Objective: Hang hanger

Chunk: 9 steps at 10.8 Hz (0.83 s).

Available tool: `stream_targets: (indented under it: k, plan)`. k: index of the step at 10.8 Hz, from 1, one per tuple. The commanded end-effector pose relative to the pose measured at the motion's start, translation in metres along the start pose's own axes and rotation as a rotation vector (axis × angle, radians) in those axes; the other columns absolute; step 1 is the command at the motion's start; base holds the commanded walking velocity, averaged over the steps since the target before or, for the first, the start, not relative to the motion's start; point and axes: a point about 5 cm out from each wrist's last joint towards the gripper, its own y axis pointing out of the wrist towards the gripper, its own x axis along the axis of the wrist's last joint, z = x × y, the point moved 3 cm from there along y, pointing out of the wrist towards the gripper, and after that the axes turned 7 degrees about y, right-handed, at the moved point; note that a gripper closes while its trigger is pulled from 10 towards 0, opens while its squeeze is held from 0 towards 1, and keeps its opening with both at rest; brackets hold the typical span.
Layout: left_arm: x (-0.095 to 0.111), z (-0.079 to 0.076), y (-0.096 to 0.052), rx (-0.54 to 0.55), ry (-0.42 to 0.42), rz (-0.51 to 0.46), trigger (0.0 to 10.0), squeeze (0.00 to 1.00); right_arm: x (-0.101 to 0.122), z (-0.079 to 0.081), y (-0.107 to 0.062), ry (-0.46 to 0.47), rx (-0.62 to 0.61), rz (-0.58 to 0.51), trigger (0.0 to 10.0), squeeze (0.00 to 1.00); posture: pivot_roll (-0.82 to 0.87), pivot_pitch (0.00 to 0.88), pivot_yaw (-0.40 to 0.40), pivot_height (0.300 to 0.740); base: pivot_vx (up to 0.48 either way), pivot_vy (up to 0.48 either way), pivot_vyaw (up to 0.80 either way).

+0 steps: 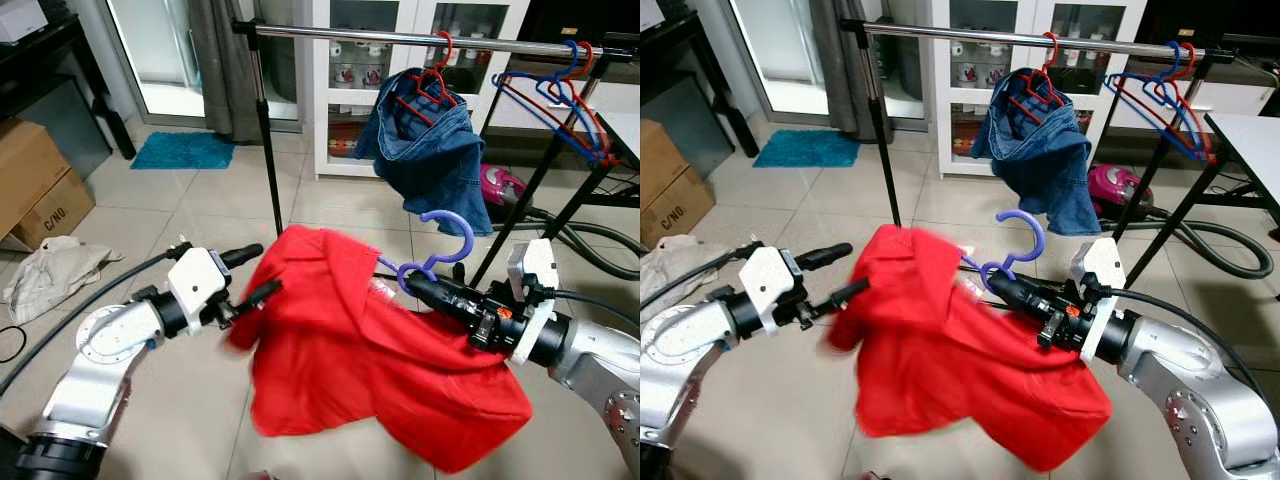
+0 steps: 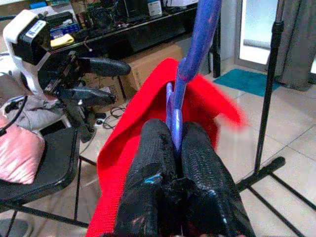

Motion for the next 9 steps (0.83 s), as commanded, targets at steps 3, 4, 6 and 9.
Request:
stream_targets:
  k: [3, 4, 6, 9]
  plan:
    - [0.009, 0.009, 0.008, 0.023, 0.032, -0.032, 10.0, 1.0, 0.008, 0.003, -0.006, -0.056, 0.012, -0.006, 10.0, 0.0, 0.04, 0.02, 0.047, 0.74, 0.0, 0.0, 0.0]
    - [0.013, 0.005, 0.017, 0.005, 0.1, -0.04, 10.0, 1.0, 0.01, 0.0, -0.005, -0.052, -0.009, -0.021, 10.0, 0.0, 0.04, 0.019, 0.048, 0.74, 0.0, 0.0, 0.0]
    - [0.017, -0.006, 0.031, -0.046, 0.133, -0.063, 10.0, 0.0, 0.013, 0.002, -0.002, -0.055, -0.004, -0.033, 10.0, 0.0, 0.04, 0.022, 0.05, 0.74, 0.0, 0.0, 0.0]
    - [0.027, -0.019, 0.05, -0.099, 0.222, -0.137, 10.0, 0.0, 0.016, 0.003, 0.0, -0.056, 0.0, -0.043, 10.0, 0.0, 0.03, 0.026, 0.05, 0.74, 0.0, 0.0, 0.0]
